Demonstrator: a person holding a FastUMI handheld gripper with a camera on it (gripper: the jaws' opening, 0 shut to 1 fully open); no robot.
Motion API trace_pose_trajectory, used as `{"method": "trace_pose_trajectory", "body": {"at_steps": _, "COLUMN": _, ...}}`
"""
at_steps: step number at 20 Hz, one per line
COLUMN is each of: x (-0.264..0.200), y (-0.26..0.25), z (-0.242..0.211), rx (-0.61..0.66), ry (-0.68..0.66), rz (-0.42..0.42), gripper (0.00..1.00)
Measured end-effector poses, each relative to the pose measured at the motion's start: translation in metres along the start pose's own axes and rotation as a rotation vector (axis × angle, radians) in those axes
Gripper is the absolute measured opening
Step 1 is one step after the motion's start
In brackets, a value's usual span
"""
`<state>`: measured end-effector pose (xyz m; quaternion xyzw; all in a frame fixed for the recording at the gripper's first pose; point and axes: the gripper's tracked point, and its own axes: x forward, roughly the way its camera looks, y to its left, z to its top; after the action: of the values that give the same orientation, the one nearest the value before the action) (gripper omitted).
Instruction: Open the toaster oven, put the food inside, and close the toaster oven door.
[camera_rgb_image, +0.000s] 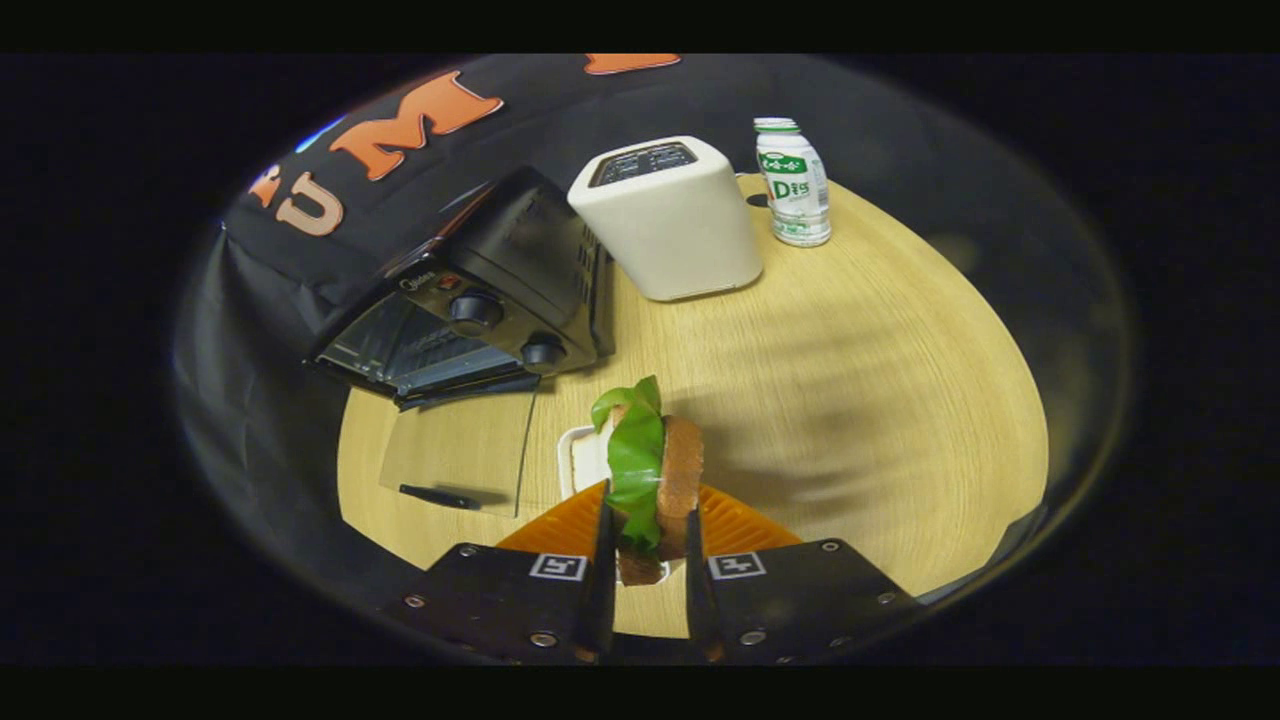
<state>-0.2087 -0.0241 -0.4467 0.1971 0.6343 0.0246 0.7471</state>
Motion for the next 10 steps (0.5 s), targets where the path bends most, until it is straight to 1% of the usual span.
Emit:
{"method": "trace_pose_trajectory", "body": {"at_steps": 2, "x": -0.009, "y": 0.007, "z": 0.001, "rx": 0.024, "ry": -0.012, "rz": 0.010, "gripper": 0.28}}
{"method": "trace_pose_trajectory", "body": {"at_steps": 6, "x": -0.037, "y": 0.022, "z": 0.022, "rx": -0.010, "ry": -0.083, "rz": 0.014, "gripper": 0.28}}
{"method": "trace_pose_trajectory", "body": {"at_steps": 8, "x": -0.049, "y": 0.038, "z": 0.035, "rx": 0.007, "ry": -0.125, "rz": 0.043, "gripper": 0.28}}
{"method": "trace_pose_trajectory", "body": {"at_steps": 10, "x": -0.059, "y": 0.059, "z": 0.047, "rx": 0.018, "ry": -0.161, "rz": 0.096, "gripper": 0.28}}
